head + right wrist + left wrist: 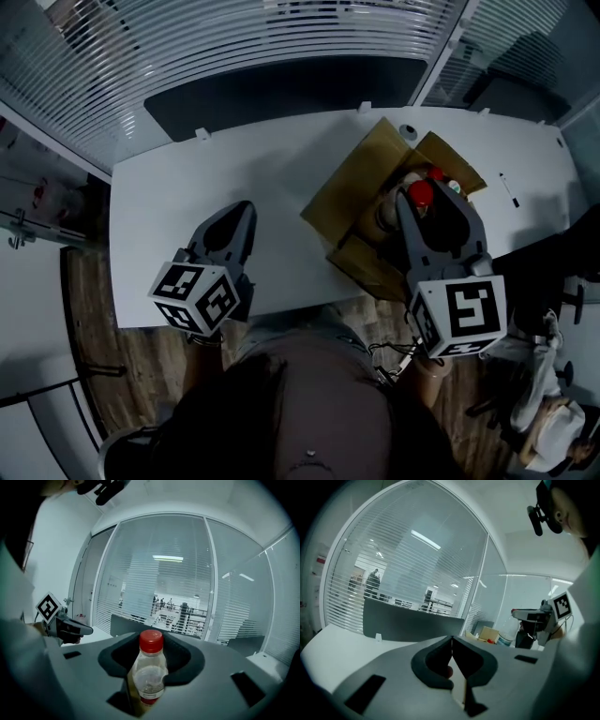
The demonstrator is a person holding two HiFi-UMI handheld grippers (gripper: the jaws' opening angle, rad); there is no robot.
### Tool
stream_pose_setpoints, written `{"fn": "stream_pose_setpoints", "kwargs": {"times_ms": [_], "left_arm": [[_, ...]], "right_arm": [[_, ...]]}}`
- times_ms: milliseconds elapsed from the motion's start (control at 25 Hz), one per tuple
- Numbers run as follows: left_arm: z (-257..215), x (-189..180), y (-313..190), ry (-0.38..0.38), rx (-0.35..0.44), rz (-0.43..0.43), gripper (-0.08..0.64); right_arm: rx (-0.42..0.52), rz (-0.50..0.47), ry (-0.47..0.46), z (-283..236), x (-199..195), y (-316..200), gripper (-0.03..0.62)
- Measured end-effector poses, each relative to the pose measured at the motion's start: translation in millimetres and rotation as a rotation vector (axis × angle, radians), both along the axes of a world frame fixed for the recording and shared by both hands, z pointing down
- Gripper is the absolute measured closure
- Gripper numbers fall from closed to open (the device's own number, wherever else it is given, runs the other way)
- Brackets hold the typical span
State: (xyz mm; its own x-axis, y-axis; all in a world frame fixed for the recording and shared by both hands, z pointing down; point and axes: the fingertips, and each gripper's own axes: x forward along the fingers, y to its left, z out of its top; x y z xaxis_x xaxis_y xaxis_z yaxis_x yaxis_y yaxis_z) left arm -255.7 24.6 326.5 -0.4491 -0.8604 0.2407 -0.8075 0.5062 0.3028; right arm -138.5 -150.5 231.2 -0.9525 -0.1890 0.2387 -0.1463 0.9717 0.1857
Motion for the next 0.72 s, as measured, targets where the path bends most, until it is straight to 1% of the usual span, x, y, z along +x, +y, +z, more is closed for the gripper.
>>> {"fn": "stream_pose_setpoints", "kwargs": {"times_ms": [160,360,520,720], "left_arm": [[-2,-3,15,-0.001,0.011,-0.029,0.551],[-3,-8,36,0.000,0.020,-0.062,0.551],[-3,-13,58,0.001,0.024,-0.114,0.551],[-3,-17,88,0.003,0.018,-0.184,0.551]], "right_arm": [[0.016,-0.070,-0.048,-17,-7,20,0.423],[0.038,-0.123,-0.068,-29,-17,45,0.423],[0.038,-0.189,-0.076,-32,-30,65,0.423],[0.032,-0.248,-0.080,-31,-44,86,0.423]]}}
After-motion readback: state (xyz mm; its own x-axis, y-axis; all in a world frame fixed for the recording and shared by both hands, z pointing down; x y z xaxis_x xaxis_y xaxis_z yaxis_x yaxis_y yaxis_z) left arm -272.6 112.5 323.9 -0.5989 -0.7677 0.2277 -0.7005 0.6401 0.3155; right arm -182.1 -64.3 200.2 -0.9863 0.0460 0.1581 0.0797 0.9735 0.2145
